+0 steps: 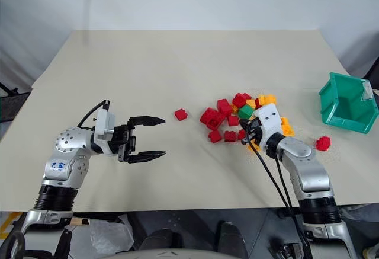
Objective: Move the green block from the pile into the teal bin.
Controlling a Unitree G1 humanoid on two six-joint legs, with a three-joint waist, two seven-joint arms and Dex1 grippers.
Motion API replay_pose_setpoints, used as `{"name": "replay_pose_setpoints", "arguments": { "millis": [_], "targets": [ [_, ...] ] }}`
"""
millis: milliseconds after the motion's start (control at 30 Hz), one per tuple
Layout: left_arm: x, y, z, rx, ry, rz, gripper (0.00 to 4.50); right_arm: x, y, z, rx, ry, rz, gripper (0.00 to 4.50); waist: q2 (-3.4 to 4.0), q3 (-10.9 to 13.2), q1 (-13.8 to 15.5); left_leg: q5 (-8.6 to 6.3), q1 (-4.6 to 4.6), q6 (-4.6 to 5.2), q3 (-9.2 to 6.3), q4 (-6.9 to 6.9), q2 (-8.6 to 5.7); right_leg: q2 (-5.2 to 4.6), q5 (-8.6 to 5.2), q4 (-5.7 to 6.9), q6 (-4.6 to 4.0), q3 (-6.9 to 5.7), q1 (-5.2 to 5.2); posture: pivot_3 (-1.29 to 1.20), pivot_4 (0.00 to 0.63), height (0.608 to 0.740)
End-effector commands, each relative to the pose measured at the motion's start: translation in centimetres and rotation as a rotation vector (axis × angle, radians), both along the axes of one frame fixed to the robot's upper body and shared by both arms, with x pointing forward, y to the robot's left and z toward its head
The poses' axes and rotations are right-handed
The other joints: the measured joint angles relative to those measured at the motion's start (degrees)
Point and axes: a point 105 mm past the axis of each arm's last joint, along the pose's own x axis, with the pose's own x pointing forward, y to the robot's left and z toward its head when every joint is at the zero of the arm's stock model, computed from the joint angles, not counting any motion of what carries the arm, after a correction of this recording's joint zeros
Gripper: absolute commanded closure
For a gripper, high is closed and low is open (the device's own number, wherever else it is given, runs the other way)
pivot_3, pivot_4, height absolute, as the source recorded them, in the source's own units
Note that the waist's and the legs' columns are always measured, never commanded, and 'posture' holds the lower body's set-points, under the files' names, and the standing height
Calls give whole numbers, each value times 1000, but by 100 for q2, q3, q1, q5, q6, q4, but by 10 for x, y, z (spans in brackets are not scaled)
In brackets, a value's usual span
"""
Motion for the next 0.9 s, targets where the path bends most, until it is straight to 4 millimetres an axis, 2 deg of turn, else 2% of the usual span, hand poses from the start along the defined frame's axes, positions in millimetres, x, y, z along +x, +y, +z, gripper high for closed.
{"name": "replay_pose_setpoints", "arguments": {
  "millis": [33,167,233,333,633,800,900],
  "targets": [
    [0,0,9,-18,-35,-3,0,0,-2,41,14,-106,20,4487,1,1,-2,0,1,0,0,0,1,0,0,1,0,0,0,0,150,740],
    [1,-1,9,-21,-37,-1,0,6,-10,45,-28,-27,16,4487,6,3,-5,0,3,0,3,1,4,0,0,2,0,0,0,0,150,740],
    [1,-1,9,-23,-36,0,0,9,-16,47,-91,-8,20,4134,6,4,-1,-1,3,-2,3,-1,5,0,0,1,0,-1,-1,0,150,740],
    [1,-2,8,-30,-32,3,0,12,-16,50,-140,15,62,3203,6,4,2,-5,1,-1,3,-1,3,0,0,-4,0,-3,-2,0,150,740],
    [2,-2,8,-38,-47,-1,0,39,-21,50,-250,171,76,150,7,4,-14,-10,-2,3,20,-1,5,-1,1,-7,2,-2,-11,0,150,740],
    [1,0,8,-42,-56,11,0,51,-27,47,-316,235,73,66,7,4,-10,-10,-17,1,24,0,3,-4,2,-3,3,-3,-27,0,150,740],
    [-1,0,6,-46,-55,17,0,51,-29,41,-372,287,109,66,7,4,-19,-10,-22,2,31,0,4,-4,2,-3,5,-3,-35,0,150,740]
  ]
}}
